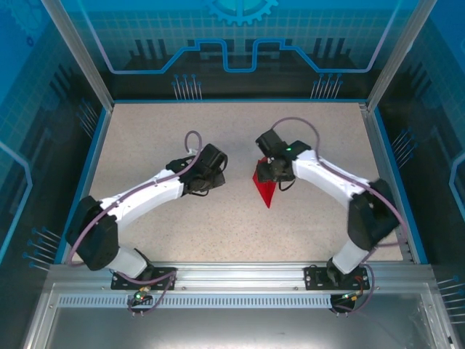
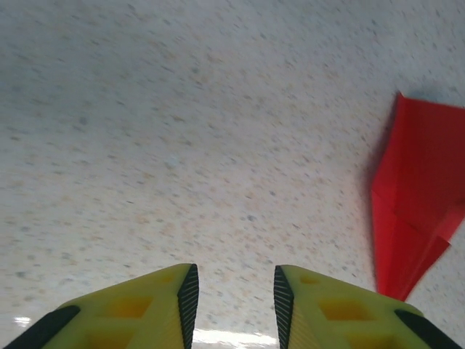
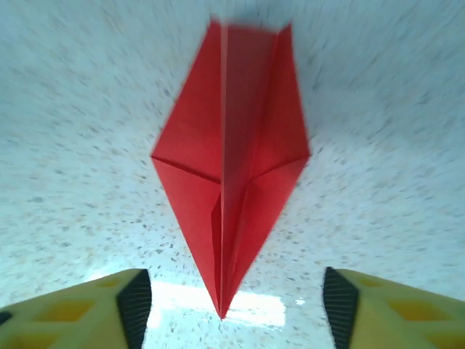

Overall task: Fold a paper plane with a square sheet of paper (pick it up from the middle)
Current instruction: Move a paper plane to the center of the table, then reset both arms

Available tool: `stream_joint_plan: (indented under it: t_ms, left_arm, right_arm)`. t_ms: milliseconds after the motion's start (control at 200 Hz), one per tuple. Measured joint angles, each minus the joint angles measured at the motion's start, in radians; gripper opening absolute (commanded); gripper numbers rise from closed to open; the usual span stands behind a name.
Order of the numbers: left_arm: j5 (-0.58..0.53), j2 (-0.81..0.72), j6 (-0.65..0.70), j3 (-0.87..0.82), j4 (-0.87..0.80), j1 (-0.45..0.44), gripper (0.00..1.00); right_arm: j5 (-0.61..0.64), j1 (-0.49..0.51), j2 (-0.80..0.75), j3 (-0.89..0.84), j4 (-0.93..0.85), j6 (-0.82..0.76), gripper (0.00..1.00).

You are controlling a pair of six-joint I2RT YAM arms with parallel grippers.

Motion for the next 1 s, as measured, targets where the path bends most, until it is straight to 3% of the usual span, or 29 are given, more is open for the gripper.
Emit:
stream_joint_plan:
  t_ms: [80, 160, 305, 460, 660, 825, 1000]
  left_arm:
    - [-0.037, -0.059, 0.01, -0.047, -0.001, 0.04, 0.47]
    - [-0.08, -0.127, 0.029, -0.097, -0.002, 0.082, 0.6]
    - [-0.158, -0.26, 0.068, -0.201, 0.018, 0.155, 0.98]
    - [-0.209, -0.332, 0.133, -0.256, 0.039, 0.262, 0.98]
    - [-0.301, -0.311, 0.227, -0.256, 0.084, 0.342, 0.99]
    - [-0.389, -0.241, 0.346, -0.329, 0.211, 0.381, 0.98]
    - [-0.383, -0.23, 0.494, -0.439, 0.418, 0.428, 0.99]
  right_arm:
    - [0.061, -0.002, -0.132, -0.016, 0.013, -0.031, 0.99]
    - [0.116, -0.02, -0.255, -0.071, 0.05, -0.045, 0.99]
    - [0.181, -0.156, -0.408, -0.225, 0.115, -0.066, 1.0]
    - [0.234, -0.319, -0.407, -0.316, 0.158, -0.092, 1.0]
    - [0.338, -0.375, -0.391, -0.462, 0.407, -0.242, 0.99]
    - [0.257, -0.488, -0.339, -0.632, 0.673, -0.34, 0.99]
    - [0.141, -0.505, -0.232, -0.705, 0.945, -0.425, 1.0]
